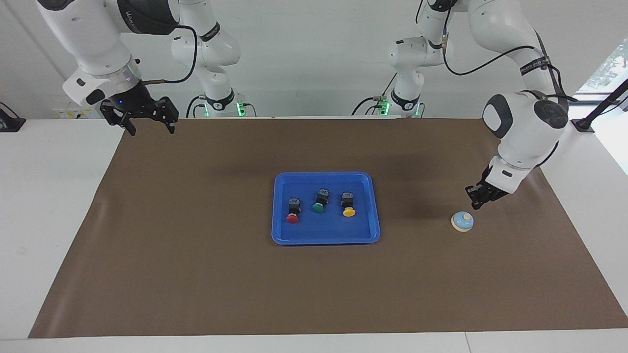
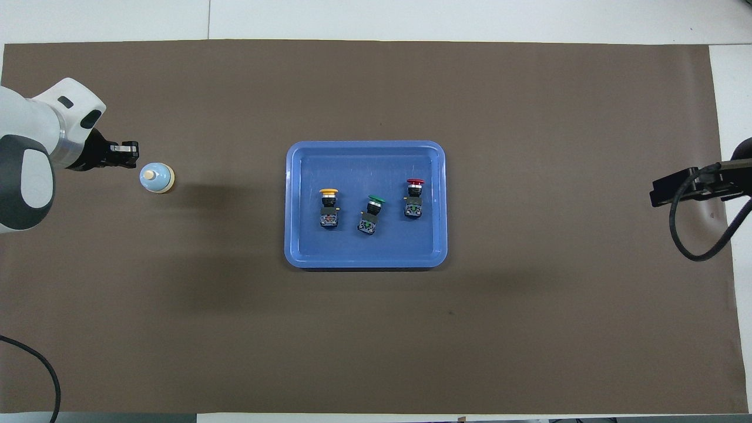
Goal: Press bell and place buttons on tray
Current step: 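Move the left gripper over the bell and press it down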
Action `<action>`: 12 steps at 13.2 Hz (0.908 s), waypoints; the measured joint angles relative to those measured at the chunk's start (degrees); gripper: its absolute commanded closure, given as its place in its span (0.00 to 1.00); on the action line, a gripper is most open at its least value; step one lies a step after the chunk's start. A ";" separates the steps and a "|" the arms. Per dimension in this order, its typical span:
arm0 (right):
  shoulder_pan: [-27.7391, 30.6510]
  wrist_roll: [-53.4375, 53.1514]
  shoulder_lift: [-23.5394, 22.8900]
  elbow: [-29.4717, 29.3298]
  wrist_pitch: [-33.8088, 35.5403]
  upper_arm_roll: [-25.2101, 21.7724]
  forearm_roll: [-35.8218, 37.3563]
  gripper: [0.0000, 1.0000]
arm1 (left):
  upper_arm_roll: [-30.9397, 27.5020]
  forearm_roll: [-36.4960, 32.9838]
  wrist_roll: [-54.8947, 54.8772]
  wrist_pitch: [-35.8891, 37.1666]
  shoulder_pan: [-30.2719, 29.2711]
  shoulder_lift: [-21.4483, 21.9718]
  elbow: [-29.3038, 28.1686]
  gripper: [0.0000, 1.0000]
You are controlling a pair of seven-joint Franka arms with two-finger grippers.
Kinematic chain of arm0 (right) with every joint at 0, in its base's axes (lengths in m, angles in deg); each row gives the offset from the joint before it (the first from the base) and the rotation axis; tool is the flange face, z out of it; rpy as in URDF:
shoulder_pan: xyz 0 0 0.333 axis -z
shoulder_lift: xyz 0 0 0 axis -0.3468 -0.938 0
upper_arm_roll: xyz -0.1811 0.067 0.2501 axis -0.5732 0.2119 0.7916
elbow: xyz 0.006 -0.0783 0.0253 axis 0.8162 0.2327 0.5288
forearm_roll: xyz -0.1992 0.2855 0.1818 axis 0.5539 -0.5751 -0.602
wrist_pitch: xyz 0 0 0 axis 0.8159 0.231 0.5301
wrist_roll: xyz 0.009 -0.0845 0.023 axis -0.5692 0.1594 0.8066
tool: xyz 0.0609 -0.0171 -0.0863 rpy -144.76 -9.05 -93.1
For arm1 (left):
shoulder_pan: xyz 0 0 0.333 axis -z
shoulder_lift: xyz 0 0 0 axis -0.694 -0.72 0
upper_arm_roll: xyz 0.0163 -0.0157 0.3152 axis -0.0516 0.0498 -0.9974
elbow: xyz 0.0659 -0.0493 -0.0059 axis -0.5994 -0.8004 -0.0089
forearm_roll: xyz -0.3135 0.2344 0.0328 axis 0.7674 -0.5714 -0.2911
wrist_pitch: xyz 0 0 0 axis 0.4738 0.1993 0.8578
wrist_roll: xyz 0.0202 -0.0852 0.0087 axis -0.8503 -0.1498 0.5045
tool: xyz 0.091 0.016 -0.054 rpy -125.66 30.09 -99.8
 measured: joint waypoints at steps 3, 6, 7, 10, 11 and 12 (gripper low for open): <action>0.00 0.00 0.00 0.00 0.00 0.00 0.00 0.00 | -0.10 0.00 -0.09 -0.87 -0.44 -0.81 -0.17 1.00; 0.00 0.00 0.00 0.00 0.00 0.00 0.00 0.00 | -0.06 0.00 -0.09 -4.77 -0.44 -1.45 -2.37 1.00; 0.00 0.00 0.00 0.00 0.00 0.00 0.00 0.00 | -0.05 0.00 -0.09 -6.39 -0.44 -2.03 -3.31 1.00; 0.00 0.00 0.00 0.00 0.00 0.00 0.00 0.00 | -0.02 0.00 -0.09 -8.69 -0.44 -3.52 -4.63 1.00; 0.00 0.00 0.00 0.00 0.00 0.00 0.00 0.00 | -0.02 0.00 -0.09 -9.08 -0.44 -3.76 -4.92 1.00; 0.00 0.00 0.00 0.00 0.00 0.00 0.00 0.00 | -0.02 0.00 -0.09 -10.04 -0.44 -3.67 -5.21 1.00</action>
